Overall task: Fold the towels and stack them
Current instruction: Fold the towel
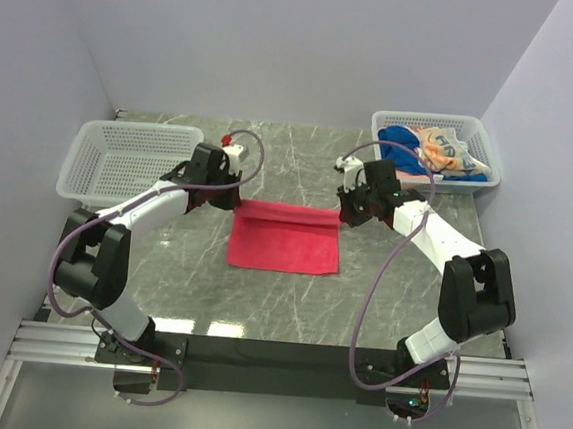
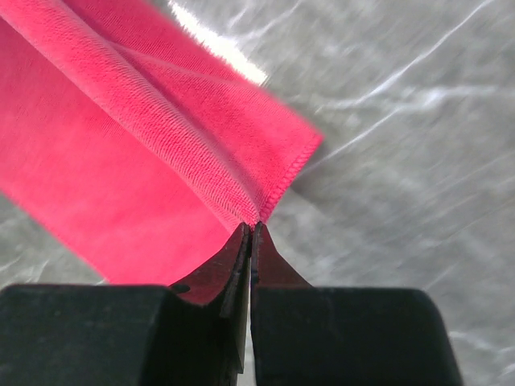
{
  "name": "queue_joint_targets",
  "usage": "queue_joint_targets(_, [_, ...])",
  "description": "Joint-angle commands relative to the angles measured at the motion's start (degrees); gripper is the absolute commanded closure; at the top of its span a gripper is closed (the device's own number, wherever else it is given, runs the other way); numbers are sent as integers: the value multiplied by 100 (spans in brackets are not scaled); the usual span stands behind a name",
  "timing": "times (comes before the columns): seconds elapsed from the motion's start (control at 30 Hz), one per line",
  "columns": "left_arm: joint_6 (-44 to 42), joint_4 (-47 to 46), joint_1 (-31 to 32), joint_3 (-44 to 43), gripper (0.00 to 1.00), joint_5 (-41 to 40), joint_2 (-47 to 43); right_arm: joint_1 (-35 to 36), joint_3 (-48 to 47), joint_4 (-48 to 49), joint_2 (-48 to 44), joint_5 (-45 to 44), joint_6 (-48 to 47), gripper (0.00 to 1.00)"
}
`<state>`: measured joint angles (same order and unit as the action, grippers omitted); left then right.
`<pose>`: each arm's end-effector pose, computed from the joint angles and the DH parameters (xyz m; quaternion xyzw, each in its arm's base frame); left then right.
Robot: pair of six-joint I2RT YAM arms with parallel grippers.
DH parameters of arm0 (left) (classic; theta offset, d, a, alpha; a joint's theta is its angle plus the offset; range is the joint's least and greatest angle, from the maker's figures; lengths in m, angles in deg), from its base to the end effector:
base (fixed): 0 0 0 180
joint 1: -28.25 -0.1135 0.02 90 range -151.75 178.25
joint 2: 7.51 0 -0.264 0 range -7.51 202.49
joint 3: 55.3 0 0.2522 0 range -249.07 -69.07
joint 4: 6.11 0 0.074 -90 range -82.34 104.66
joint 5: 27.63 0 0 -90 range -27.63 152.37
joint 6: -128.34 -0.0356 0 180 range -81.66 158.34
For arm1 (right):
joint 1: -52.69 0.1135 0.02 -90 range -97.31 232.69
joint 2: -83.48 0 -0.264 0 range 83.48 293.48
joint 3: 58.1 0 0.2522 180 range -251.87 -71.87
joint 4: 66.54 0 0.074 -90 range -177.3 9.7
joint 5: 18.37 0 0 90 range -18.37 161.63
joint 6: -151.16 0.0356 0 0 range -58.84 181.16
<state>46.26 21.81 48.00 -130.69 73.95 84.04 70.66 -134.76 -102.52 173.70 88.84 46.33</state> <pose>0.3247 -0.1242 0.2315 0.1335 0.9071 -0.1830 0.3546 0.3166 0.1138 0.2362 -0.3116 0.8754 0.1497 0.3379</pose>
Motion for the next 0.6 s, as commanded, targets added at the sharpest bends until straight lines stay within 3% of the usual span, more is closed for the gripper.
queue_joint_targets(0.0, [446, 254, 187, 256, 99, -322, -260, 188, 242, -239, -372, -209, 357, 100])
queue_joint_targets(0.27, [1079, 387, 363, 827, 99, -788, -331, 356, 840, -380, -496, -499, 981, 100])
queue_joint_targets(0.57, [1194, 729, 381, 740, 99, -1052, -717, 356, 884, -599, -794, -710, 1333, 100])
